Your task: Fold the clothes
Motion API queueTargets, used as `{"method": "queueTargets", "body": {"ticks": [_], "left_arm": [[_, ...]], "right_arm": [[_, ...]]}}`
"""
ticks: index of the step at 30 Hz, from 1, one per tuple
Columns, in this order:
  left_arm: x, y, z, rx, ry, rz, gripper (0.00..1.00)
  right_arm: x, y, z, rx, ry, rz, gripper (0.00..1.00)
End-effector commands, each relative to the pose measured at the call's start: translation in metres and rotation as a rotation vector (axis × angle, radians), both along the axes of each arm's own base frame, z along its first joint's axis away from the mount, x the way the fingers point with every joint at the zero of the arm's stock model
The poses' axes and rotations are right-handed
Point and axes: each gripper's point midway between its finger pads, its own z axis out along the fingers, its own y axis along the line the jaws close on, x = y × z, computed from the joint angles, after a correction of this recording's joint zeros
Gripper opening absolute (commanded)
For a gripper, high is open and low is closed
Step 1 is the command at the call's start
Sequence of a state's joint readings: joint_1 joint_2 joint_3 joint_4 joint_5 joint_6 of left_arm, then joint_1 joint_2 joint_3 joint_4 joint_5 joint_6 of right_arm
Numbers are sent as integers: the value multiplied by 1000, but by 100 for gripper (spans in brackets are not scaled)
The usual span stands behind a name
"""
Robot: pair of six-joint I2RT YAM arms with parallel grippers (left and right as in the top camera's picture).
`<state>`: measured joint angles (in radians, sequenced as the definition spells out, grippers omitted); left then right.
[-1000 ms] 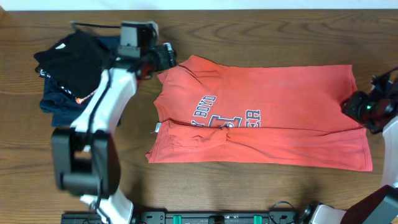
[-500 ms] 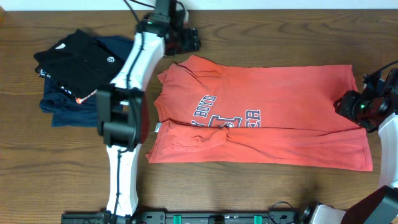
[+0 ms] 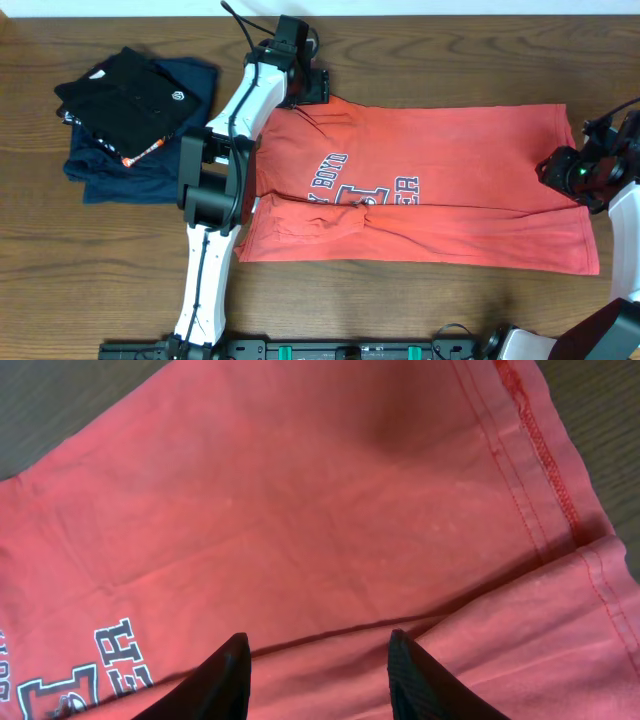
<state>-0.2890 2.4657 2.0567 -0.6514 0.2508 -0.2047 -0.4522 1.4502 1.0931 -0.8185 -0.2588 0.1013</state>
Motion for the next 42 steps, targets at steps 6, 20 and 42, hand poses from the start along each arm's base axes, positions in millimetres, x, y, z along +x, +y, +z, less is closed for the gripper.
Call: {"method": "queueTargets", "body": {"ticks": [6, 20, 42], "left_arm": [[-24, -25, -20, 47, 43, -64, 37], [-23, -23, 38, 25, -23, -59, 7], [-39, -37, 53, 28, -12, -94, 7]], "right_arm": [[2, 3, 1, -1, -6, 23, 42], [5, -21, -12, -105, 40, -24, 30], [178, -98, -100, -241, -299, -31, 56]]}}
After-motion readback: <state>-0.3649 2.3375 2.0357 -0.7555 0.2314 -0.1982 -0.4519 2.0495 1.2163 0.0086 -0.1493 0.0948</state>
